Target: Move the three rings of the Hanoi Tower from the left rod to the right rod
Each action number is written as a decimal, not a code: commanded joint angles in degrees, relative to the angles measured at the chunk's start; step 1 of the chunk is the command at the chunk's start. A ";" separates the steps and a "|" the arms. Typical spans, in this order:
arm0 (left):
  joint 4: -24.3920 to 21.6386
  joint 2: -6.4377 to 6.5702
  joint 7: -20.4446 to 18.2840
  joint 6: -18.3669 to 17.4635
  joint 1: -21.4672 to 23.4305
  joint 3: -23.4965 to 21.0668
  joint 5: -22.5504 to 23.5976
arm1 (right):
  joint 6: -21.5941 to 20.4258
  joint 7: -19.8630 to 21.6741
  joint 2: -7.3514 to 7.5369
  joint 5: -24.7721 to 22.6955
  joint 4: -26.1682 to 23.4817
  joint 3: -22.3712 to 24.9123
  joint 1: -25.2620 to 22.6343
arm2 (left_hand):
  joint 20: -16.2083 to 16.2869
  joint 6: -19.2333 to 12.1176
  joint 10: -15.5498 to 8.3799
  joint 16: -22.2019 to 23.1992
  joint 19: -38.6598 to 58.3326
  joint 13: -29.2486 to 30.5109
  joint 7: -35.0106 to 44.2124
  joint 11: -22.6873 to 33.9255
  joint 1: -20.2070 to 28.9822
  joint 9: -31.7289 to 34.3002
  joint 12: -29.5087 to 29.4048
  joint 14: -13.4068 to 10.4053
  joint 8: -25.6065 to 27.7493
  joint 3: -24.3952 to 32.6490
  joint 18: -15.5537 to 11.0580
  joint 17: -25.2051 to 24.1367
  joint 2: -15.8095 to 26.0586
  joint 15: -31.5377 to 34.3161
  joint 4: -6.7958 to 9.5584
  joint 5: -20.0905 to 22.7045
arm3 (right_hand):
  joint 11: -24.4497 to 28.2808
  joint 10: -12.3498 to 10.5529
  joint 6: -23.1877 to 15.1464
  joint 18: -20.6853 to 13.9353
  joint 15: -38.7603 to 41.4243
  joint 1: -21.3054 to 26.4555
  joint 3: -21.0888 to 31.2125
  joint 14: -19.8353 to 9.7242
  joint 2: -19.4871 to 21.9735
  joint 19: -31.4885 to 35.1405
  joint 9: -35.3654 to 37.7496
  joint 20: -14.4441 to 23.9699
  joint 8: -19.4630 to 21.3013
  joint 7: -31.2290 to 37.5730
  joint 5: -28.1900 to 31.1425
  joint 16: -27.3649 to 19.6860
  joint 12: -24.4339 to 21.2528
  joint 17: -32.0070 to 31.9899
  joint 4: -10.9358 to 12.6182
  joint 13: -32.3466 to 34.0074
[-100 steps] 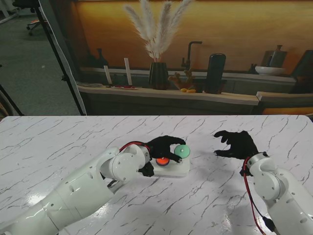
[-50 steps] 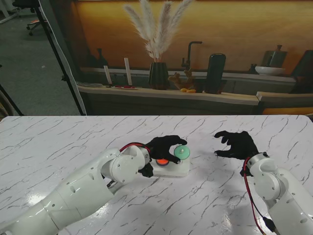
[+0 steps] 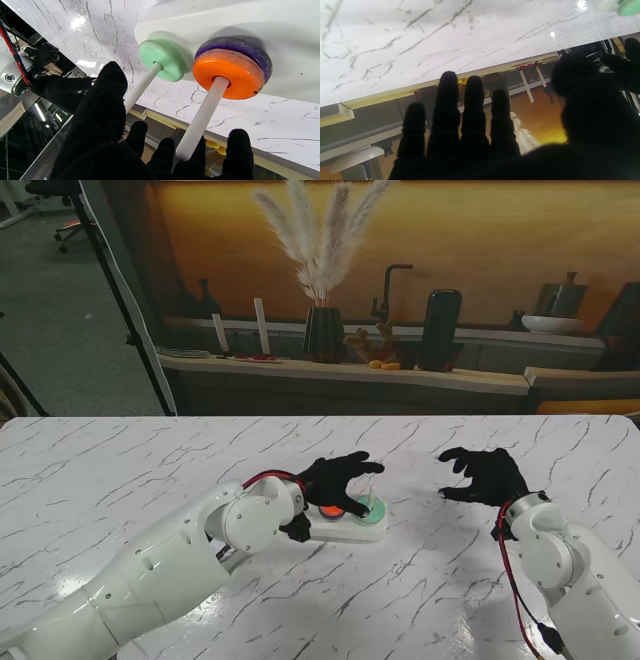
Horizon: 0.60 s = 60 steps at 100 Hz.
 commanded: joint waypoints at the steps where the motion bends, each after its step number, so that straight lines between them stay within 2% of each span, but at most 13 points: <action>1: -0.45 0.27 -0.66 -1.77 0.15 -0.49 0.45 | -0.02 0.02 -0.24 0.01 0.04 -0.20 -0.30 | -0.53 0.19 -0.33 -0.90 -2.67 -1.93 -0.95 -0.84 -1.04 -2.60 -0.87 -1.16 -1.00 1.24 -0.92 -0.81 -2.07 -1.08 0.93 -1.73 | 1.14 -1.15 -1.58 18.58 0.96 0.18 -0.66 -0.61 -0.45 1.05 1.13 -0.03 0.31 0.74 0.08 0.63 0.48 -0.44 0.89 0.68; 21: -3.07 1.36 -0.32 -2.57 2.27 -3.75 3.99 | 0.05 -0.19 -0.30 0.12 -0.02 -0.11 -0.27 | -0.23 0.20 -0.58 -1.24 -3.66 -1.65 -0.41 -0.57 -2.49 -1.64 -0.85 -1.02 -0.86 0.70 -0.91 -0.93 -1.35 -1.21 0.52 -0.84 | 1.11 -1.11 -1.42 18.58 0.96 0.14 -0.68 -0.57 -0.40 1.07 1.01 -0.03 0.28 0.74 0.05 0.63 0.50 -0.46 0.90 0.66; 42: -6.40 2.87 -0.64 -2.95 5.86 -9.27 9.09 | -0.46 -0.72 -0.38 -0.27 -1.74 1.30 -0.91 | 0.12 0.54 -0.64 -1.38 -4.43 -1.24 0.81 -0.36 -3.76 -0.39 -0.74 -1.02 0.08 -0.57 -0.81 -0.85 -0.33 -1.11 0.00 0.35 | 0.93 -1.01 -1.50 18.62 0.77 -0.07 -0.66 -0.45 -0.47 1.00 0.78 -0.07 0.23 0.70 0.07 0.54 0.42 -0.58 0.91 0.36; 60: -7.07 3.25 1.38 -3.46 9.28 -13.14 12.31 | -1.51 -1.01 -0.41 -0.90 -3.93 2.69 -1.28 | 0.65 0.16 -0.93 -1.26 -4.47 -0.11 2.36 0.21 -3.49 1.66 -0.39 -1.07 1.53 -1.24 -0.51 -0.16 -0.37 -0.65 -0.03 2.02 | 0.52 -1.02 -1.58 18.67 0.33 -0.60 -0.42 -0.40 -0.48 0.82 0.58 -0.16 0.16 0.54 0.12 0.36 0.23 -0.73 0.94 0.02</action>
